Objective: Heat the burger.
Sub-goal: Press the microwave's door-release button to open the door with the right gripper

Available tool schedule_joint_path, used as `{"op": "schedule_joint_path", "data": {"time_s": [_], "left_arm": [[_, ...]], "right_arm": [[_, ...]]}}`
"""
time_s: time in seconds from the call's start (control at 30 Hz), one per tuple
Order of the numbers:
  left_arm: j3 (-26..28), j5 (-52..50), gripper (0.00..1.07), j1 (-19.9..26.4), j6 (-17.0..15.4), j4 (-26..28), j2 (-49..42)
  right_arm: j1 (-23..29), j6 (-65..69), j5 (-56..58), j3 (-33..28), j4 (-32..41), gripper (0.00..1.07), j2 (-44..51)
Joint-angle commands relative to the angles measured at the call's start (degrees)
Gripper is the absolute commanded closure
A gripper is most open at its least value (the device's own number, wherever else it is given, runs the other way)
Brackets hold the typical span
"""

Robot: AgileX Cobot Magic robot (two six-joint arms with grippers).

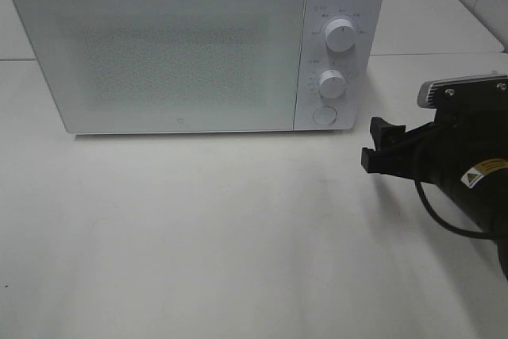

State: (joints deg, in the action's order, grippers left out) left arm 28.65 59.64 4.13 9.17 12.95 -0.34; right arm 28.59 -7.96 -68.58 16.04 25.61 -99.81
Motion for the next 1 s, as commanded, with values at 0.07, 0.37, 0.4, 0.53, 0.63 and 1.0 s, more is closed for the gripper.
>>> {"op": "schedule_joint_path", "data": {"time_s": [0.07,0.37,0.4,0.53,0.63,1.0], "left_arm": [[-0.11,-0.11,0.06,-0.06,-0.11,0.29,-1.03],[-0.11,-0.11,0.06,-0.06,-0.11,0.29,-1.03],[-0.11,-0.11,0.06,-0.06,-0.11,0.29,-1.03],[-0.11,-0.11,0.06,-0.06,-0.11,0.29,-1.03],[-0.11,-0.11,0.06,-0.06,-0.11,0.29,-1.03],[-0.11,-0.11,0.06,-0.06,-0.11,0.29,-1.03]], "right_arm": [[3.90,-0.97,-3.15,0.17,2.75,0.31,-0.63],[12.83,-0.97,-4.24,1.55,9.40,0.31,-1.32],[13.12,-0.97,-4.24,1.66,9.51,0.31,-1.60],[13.18,-0.17,-4.24,2.06,9.40,0.31,-2.52],[13.18,2.01,-4.24,2.06,9.40,0.31,-2.52],[13.18,23.55,-4.24,2.06,9.85,0.36,-2.52]]}}
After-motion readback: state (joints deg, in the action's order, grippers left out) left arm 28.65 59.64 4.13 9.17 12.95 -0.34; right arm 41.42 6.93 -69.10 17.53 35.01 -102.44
